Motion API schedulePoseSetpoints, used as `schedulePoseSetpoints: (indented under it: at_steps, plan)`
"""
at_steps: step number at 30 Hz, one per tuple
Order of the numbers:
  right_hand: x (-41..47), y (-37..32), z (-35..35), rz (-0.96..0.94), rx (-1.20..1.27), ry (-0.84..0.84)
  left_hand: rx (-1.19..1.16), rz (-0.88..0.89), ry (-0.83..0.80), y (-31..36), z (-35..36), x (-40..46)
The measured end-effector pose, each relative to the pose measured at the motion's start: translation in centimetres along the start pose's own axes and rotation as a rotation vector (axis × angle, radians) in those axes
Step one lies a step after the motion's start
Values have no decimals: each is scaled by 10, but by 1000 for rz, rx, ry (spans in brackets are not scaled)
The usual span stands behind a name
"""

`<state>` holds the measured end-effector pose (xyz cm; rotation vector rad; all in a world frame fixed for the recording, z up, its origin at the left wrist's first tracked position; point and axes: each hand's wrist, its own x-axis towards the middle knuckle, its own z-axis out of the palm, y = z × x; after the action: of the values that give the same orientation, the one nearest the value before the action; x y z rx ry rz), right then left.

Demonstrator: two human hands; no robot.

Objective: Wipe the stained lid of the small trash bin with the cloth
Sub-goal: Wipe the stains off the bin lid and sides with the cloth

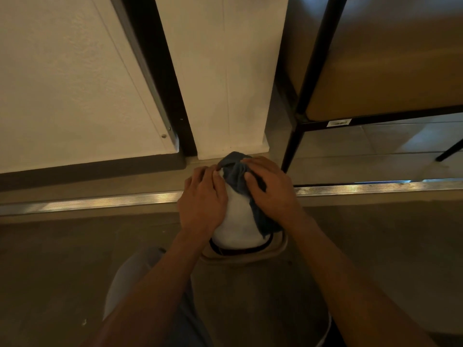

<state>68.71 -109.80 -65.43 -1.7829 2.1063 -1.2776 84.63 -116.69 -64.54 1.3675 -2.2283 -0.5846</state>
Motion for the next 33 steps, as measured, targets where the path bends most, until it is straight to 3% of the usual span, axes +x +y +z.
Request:
schedulePoseSetpoints:
  at_steps: [2,7,11,16,23,27,33]
  plan:
    - [-18,-3,4,56,66,100,1,10,-5,0,-2,-1]
    - [-62,-19,13,483,374,275,-12,-3,-34,5,-4,-3]
    - [-69,-24,9,642,496,295,-33,4,-34,5,-5,-5]
    - [-91,-35,13,768,413,332,-45,21,-68,5,-2,-6]
    - [-116,-44,21,723,277,360,-21,53,-48,3,0,-4]
    - [-101,-32,12,706,414,351,-35,103,-36,3,-1,-1]
    - [-45,5,-7,760,570,115,-30,137,-27,5,-2,-3]
